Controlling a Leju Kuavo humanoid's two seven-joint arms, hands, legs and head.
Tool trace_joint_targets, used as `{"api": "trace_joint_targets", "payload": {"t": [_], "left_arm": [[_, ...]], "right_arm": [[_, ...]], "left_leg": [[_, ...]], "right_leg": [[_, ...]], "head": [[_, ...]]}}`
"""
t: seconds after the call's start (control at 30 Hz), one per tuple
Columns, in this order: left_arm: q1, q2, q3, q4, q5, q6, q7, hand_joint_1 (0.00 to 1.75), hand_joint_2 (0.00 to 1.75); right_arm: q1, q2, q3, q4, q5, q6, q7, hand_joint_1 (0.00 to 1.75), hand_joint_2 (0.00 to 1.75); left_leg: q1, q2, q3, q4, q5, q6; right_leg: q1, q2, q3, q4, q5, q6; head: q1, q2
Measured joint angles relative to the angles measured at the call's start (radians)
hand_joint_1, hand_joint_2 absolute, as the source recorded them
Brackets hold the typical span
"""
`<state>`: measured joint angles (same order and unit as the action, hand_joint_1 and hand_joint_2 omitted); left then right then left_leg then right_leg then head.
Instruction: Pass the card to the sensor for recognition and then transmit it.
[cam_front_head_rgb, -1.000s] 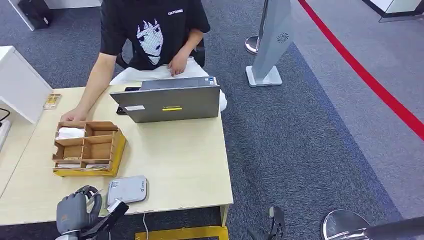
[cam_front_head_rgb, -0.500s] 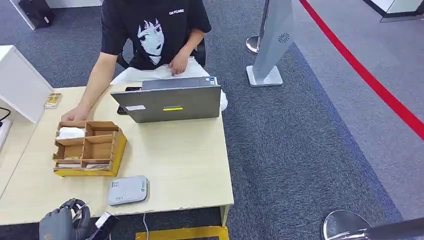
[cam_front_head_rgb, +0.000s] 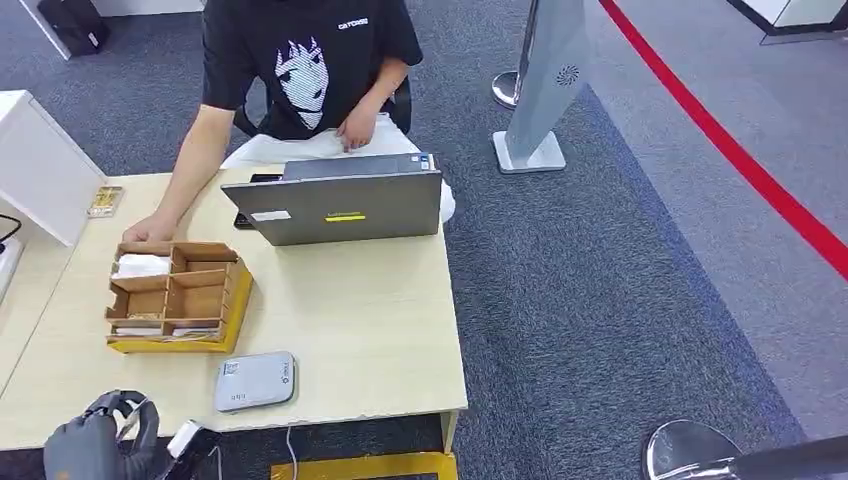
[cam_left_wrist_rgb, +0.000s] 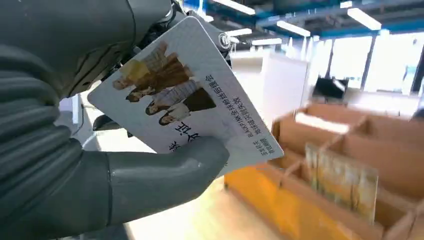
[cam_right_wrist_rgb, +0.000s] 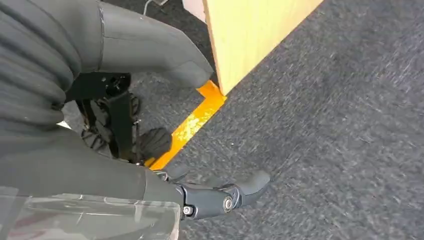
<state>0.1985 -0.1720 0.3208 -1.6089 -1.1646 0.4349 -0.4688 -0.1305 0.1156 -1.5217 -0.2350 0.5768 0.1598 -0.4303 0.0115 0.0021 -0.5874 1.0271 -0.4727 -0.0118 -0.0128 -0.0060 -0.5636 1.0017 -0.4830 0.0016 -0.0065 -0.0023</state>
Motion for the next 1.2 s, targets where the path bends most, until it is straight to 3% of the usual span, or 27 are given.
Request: {"api": "trace_joint_targets", "payload": {"t": [0.17, 0.33, 0.5, 0.67, 0.8, 0.87, 1.0, 1.2], "left_arm": [[0.005, -0.005, -0.003, -0.167, -0.022, 0.015, 0.030, 1.75, 1.75], [-0.029, 0.022, -0.003, -0.262, -0.061, 0.011, 0.077, 1.75, 1.75], [-0.154, 0.112, -0.003, -0.257, -0.157, -0.099, 0.183, 1.75, 1.75], [-0.329, 0.238, -0.013, -0.093, -0.308, -0.169, 0.260, 1.75, 1.75], [-0.447, 0.377, -0.119, 0.106, -0.397, -0.185, 0.388, 1.75, 1.75], [-0.505, 0.427, -0.168, 0.204, -0.400, -0.188, 0.415, 1.75, 1.75], [-0.586, 0.484, -0.252, 0.344, -0.401, -0.190, 0.456, 1.75, 1.75], [-0.660, 0.515, -0.375, 0.453, -0.402, -0.202, 0.509, 1.75, 1.75]], "right_arm": [[0.000, 0.000, 0.003, 0.003, 0.016, -0.004, 0.016, 0.00, 1.75], [0.000, 0.000, 0.009, 0.003, 0.031, -0.004, 0.027, 0.00, 1.75], [-0.002, 0.000, 0.038, 0.009, 0.078, 0.000, 0.042, 0.00, 1.75], [-0.012, 0.000, 0.079, 0.016, 0.126, 0.003, 0.065, 0.00, 1.75], [-0.026, 0.000, 0.108, 0.019, 0.150, 0.000, 0.077, 0.00, 1.75], [-0.031, 0.000, 0.115, 0.019, 0.155, -0.003, 0.080, 0.00, 1.75], [-0.035, 0.000, 0.128, 0.019, 0.156, -0.006, 0.080, 0.00, 1.75], [-0.036, 0.000, 0.131, 0.021, 0.154, -0.010, 0.081, 0.00, 1.75]], "left_leg": [[0.000, 0.000, 0.000, 0.000, 0.000, 0.000], [0.001, 0.000, 0.001, 0.000, 0.001, -0.001], [0.001, -0.001, 0.001, 0.000, 0.002, -0.001], [0.001, 0.000, 0.001, 0.000, 0.005, -0.002], [0.001, 0.001, 0.001, 0.000, 0.006, -0.003], [0.001, 0.001, 0.001, 0.000, 0.006, -0.003], [0.001, 0.002, 0.001, 0.000, 0.006, -0.003], [0.001, 0.002, 0.000, 0.000, 0.006, -0.003]], "right_leg": [[0.000, 0.000, 0.000, 0.000, 0.000, 0.000], [0.000, 0.000, 0.000, 0.000, 0.000, 0.000], [0.000, -0.001, 0.000, 0.000, 0.002, -0.003], [0.000, 0.000, -0.001, 0.001, 0.003, -0.005], [0.000, 0.001, -0.002, 0.001, 0.005, -0.005], [0.000, 0.001, -0.002, 0.001, 0.005, -0.005], [0.000, 0.003, -0.002, 0.001, 0.005, -0.005], [0.000, 0.003, -0.003, 0.001, 0.005, -0.005]], "head": [[0.001, 0.000], [0.001, 0.000], [0.000, 0.000], [-0.001, 0.000], [0.000, 0.000], [0.000, 0.000], [0.000, 0.000], [0.000, 0.000]]}}
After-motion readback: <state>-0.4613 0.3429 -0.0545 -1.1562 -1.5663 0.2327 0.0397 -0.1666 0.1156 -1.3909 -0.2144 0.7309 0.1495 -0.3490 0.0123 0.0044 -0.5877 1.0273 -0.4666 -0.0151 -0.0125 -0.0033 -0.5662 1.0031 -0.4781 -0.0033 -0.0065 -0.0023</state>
